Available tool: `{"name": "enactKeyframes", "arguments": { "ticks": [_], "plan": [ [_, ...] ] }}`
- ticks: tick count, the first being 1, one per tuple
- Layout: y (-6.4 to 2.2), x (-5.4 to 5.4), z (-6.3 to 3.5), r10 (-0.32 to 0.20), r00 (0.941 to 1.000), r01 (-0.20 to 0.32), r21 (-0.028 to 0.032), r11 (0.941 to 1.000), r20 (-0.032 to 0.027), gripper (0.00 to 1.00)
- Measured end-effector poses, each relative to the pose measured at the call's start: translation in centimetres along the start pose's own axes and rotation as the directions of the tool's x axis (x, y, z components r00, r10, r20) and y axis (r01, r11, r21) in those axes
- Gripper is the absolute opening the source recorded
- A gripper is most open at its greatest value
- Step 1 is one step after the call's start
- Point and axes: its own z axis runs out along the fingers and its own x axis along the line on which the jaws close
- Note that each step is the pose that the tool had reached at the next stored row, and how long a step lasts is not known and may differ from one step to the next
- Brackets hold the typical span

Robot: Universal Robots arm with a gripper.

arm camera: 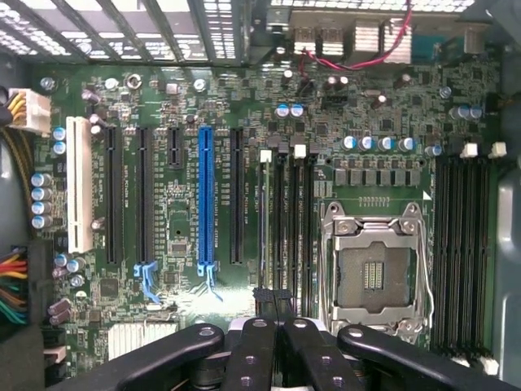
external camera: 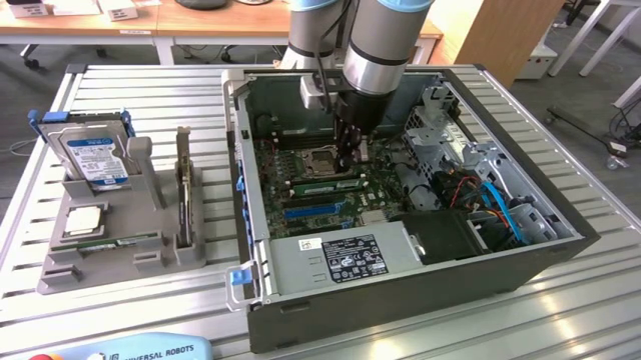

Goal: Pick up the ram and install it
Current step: 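Press down the ram until it locks into place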

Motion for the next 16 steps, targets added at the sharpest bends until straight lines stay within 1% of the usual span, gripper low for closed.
{"name": "enactKeyframes", "arguments": {
  "ticks": [4,10,13,16],
  "plan": [
    [0.01,0.0,0.01,0.056,0.9984,-0.056,0.0019,0.9984,0.0015,0.1],
    [0.01,0.0,0.03,0.138,0.9904,-0.138,0.0045,0.9904,0.0041,0.1],
    [0.02,0.0,0.06,0.18,0.9837,-0.18,0.0058,0.9837,0.0056,0.1],
    [0.03,0.0,0.08,0.223,0.9748,-0.223,0.007,0.9748,0.0071,0.1]
  ]
}}
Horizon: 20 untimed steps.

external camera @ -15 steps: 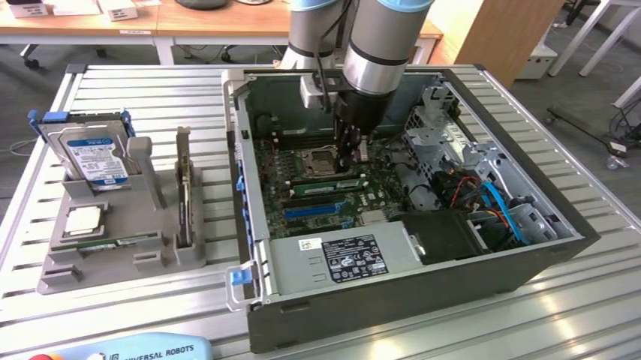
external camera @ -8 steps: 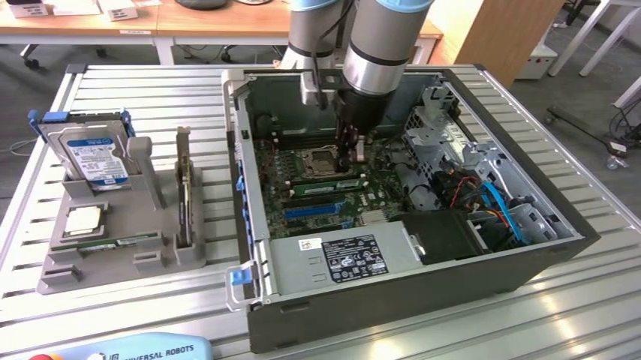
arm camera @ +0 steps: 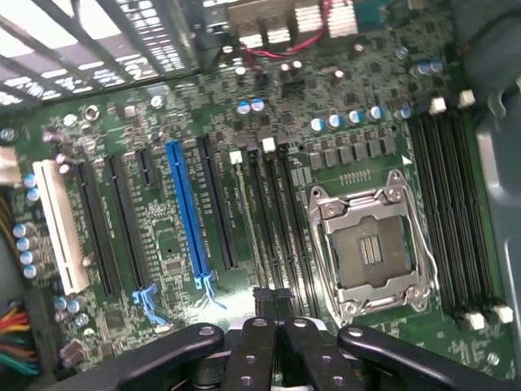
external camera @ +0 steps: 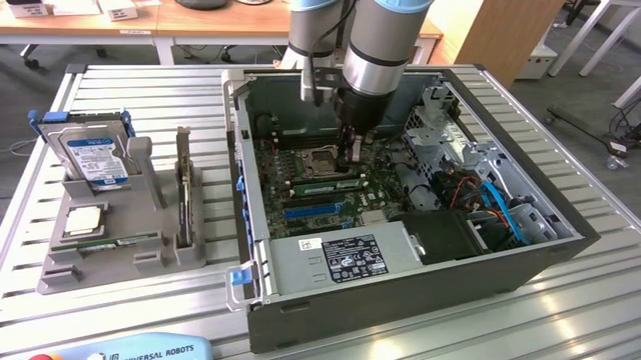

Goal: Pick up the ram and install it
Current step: 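Press down the ram until it locks into place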

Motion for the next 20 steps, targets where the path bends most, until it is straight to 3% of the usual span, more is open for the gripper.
{"name": "enactKeyframes", "arguments": {
  "ticks": [5,10,15,20],
  "plan": [
    [0.01,0.0,0.04,0.076,0.9971,-0.076,0.0025,0.9971,0.0023,0.1],
    [0.01,0.0,0.07,0.155,0.988,-0.155,0.0049,0.988,0.0049,0.1],
    [0.01,0.01,0.08,0.235,0.9719,-0.236,0.0073,0.9718,0.0078,0.1],
    [0.01,0.0,0.1,0.318,0.9482,-0.318,0.0094,0.9482,0.011,0.1]
  ]
}}
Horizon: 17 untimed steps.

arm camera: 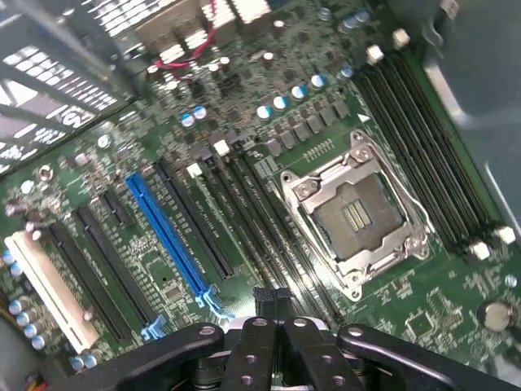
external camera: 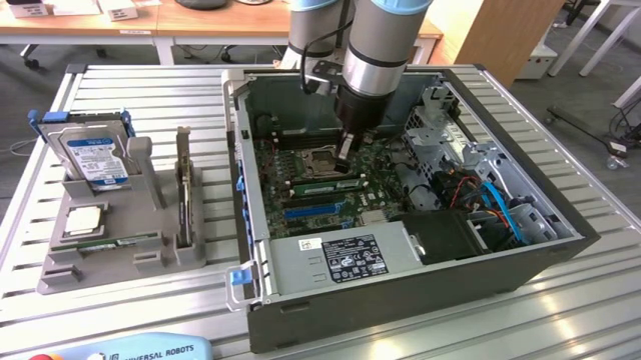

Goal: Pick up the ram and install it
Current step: 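Press down the ram until it locks into place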

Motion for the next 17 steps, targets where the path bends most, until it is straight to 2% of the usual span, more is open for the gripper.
{"name": "enactKeyframes", "arguments": {
  "ticks": [4,9,13,17],
  "plan": [
    [0.0,0.0,0.01,0.068,0.9977,-0.068,0.0023,0.9977,0.002,0.1],
    [0.0,0.0,0.02,0.154,0.9881,-0.154,0.005,0.9881,0.0048,0.1],
    [0.0,0.0,0.03,0.222,0.9751,-0.222,0.0069,0.9751,0.0072,0.1],
    [0.0,0.01,0.03,0.288,0.9576,-0.288,0.0088,0.9575,0.0097,0.1]
  ]
}}
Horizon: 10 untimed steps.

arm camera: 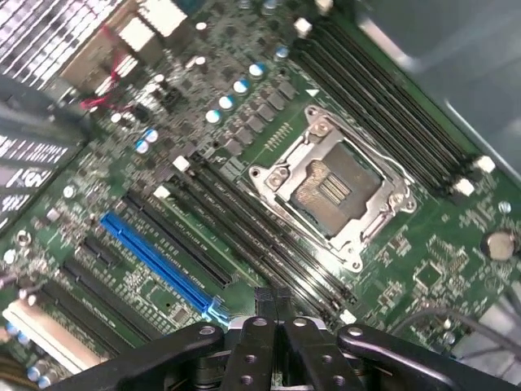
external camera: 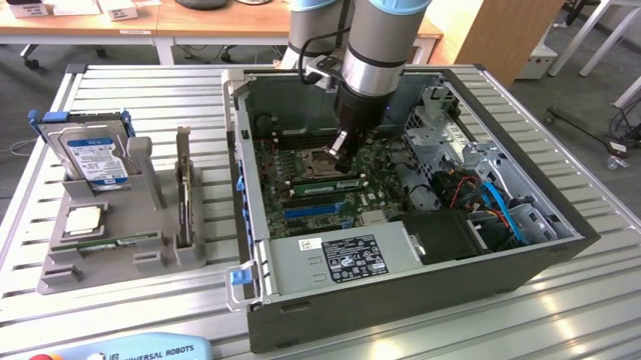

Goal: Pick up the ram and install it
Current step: 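Press down the ram until it locks into place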

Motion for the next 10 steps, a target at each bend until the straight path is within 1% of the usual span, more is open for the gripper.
{"name": "enactKeyframes", "arguments": {
  "ticks": [2,5,8,10],
  "plan": [
    [0.0,0.0,0.01,0.035,0.9994,-0.035,0.0011,0.9994,0.0011,0.1],
    [0.0,0.0,0.01,0.086,0.9963,-0.086,0.0028,0.9963,0.0026,0.1],
    [0.0,0.0,0.02,0.138,0.9904,-0.138,0.0044,0.9904,0.0044,0.1],
    [0.0,0.0,0.02,0.172,0.985,-0.172,0.0055,0.985,0.0055,0.1]
  ]
}}
